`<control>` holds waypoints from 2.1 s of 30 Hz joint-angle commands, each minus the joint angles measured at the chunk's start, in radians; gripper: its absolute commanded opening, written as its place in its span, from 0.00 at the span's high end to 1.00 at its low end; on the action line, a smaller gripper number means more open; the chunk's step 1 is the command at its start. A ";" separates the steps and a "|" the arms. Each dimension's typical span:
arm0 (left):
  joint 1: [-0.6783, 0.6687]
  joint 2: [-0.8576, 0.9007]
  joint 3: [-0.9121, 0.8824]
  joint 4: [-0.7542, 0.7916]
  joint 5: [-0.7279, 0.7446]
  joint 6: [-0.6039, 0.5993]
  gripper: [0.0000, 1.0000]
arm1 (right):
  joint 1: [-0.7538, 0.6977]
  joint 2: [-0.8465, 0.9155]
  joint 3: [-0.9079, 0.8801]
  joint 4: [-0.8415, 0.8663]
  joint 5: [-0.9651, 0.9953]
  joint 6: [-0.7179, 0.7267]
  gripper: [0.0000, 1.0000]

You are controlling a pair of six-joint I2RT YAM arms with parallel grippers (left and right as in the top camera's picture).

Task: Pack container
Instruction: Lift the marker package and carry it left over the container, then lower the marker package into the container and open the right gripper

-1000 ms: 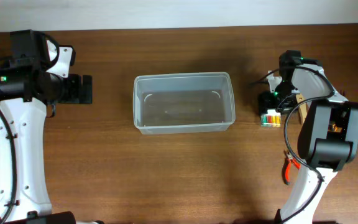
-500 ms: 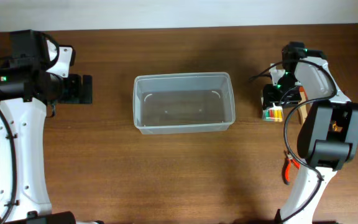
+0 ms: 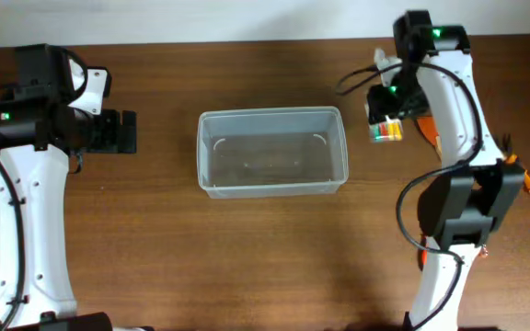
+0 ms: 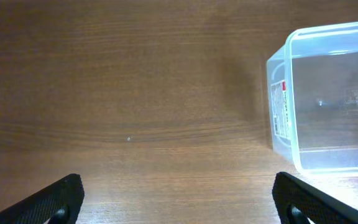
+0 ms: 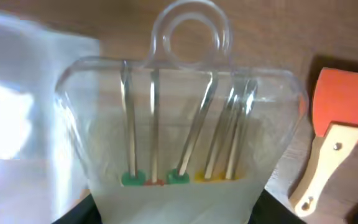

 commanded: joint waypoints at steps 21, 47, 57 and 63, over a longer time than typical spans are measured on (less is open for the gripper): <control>0.003 0.010 0.015 -0.005 -0.003 -0.005 0.01 | 0.454 -0.015 0.070 -0.008 -0.006 -0.145 0.45; 0.003 0.010 0.015 -0.013 -0.003 -0.005 0.01 | 0.454 -0.009 -0.256 0.276 -0.032 -0.058 0.43; 0.003 0.010 0.015 -0.022 -0.003 -0.005 0.01 | 0.454 -0.009 -0.256 0.277 -0.032 -0.058 0.40; 0.003 0.010 0.015 -0.027 -0.003 -0.005 0.01 | 0.454 -0.009 -0.256 0.277 -0.032 -0.059 0.36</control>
